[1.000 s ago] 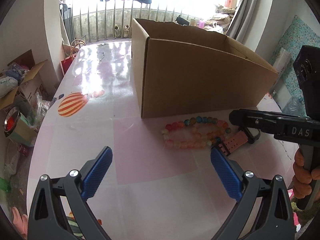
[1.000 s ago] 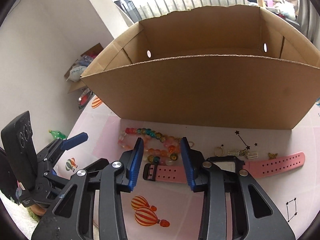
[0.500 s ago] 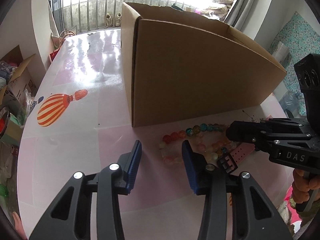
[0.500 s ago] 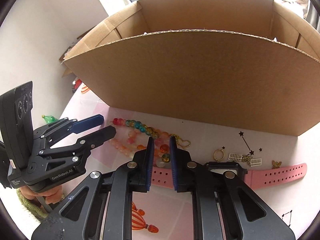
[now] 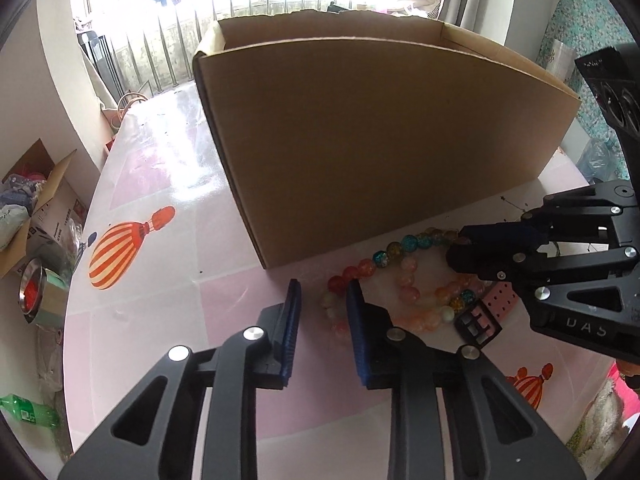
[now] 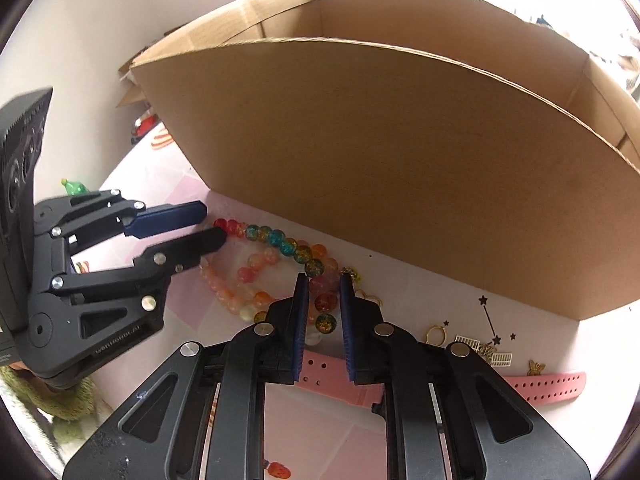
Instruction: Organize jewelry
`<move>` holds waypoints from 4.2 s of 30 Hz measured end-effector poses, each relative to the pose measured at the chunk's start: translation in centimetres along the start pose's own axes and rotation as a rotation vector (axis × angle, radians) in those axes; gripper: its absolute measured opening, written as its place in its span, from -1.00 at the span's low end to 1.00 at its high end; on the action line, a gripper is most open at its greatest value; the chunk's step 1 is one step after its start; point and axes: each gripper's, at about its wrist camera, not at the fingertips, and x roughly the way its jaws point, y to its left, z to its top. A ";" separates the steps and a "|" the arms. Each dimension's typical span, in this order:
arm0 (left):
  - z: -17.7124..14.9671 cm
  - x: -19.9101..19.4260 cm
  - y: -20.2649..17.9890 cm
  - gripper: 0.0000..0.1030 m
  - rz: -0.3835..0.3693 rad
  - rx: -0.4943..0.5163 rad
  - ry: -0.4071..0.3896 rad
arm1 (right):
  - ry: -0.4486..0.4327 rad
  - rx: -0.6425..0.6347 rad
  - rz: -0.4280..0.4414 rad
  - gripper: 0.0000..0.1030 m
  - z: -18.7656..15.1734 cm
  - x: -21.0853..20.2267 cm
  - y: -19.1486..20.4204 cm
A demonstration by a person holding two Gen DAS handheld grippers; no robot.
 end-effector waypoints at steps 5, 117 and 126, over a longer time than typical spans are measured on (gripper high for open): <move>-0.4 -0.4 -0.2 -0.80 0.013 0.018 -0.023 | -0.021 -0.033 -0.016 -0.83 -0.2 0.1 0.9; -3.1 -4.3 -11.0 -0.05 -0.066 0.175 -0.128 | -0.389 0.402 0.025 0.35 -9.6 -13.8 -8.8; -2.8 -2.1 -10.6 -0.69 -0.105 0.148 -0.051 | -0.238 0.394 0.173 -0.34 -7.2 -8.9 -9.2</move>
